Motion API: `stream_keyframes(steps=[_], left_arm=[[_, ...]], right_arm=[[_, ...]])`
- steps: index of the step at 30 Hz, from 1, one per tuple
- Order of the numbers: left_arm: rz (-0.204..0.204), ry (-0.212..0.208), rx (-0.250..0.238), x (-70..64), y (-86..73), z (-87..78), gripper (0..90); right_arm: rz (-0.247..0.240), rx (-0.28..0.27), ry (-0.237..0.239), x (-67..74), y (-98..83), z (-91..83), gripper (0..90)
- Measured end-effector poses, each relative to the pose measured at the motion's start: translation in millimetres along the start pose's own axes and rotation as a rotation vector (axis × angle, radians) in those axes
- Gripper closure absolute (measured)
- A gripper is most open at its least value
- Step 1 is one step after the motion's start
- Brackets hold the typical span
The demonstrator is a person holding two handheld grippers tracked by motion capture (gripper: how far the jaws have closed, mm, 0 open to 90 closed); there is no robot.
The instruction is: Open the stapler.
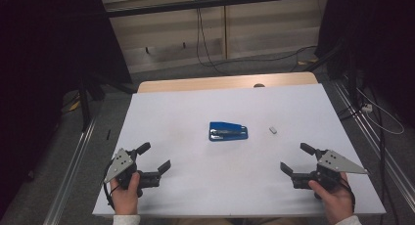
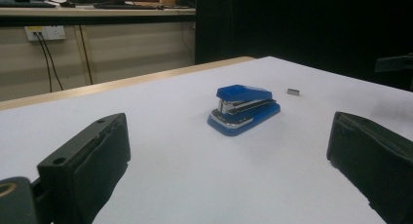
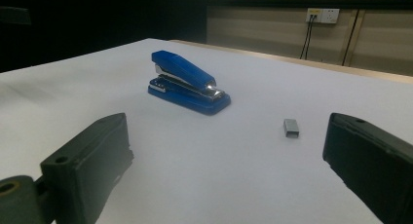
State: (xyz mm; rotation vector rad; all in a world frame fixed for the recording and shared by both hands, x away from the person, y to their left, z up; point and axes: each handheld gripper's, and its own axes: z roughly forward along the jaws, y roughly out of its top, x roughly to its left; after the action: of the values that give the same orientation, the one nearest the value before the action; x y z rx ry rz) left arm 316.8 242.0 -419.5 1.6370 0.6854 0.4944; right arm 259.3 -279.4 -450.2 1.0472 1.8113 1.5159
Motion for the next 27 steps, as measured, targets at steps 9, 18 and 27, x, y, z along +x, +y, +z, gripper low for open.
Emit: stream_keyframes(steps=[9, 18, 27], left_arm=[[-0.007, -0.01, 0.004, -0.8, -0.2, 1.7, 2.1], [-0.003, -0.023, 0.014, -3.7, 2.0, 8.4, 2.1], [-0.011, -0.03, 0.016, -6.8, 4.8, 19.9, 2.1]], right_arm=[[-0.003, 0.001, 0.008, 2.1, 1.1, 1.6, 3.2], [-0.014, 0.01, 0.009, 1.9, 2.8, 7.0, 3.7], [-0.01, 0.004, -0.016, -2.9, 7.5, 12.9, 4.1]])
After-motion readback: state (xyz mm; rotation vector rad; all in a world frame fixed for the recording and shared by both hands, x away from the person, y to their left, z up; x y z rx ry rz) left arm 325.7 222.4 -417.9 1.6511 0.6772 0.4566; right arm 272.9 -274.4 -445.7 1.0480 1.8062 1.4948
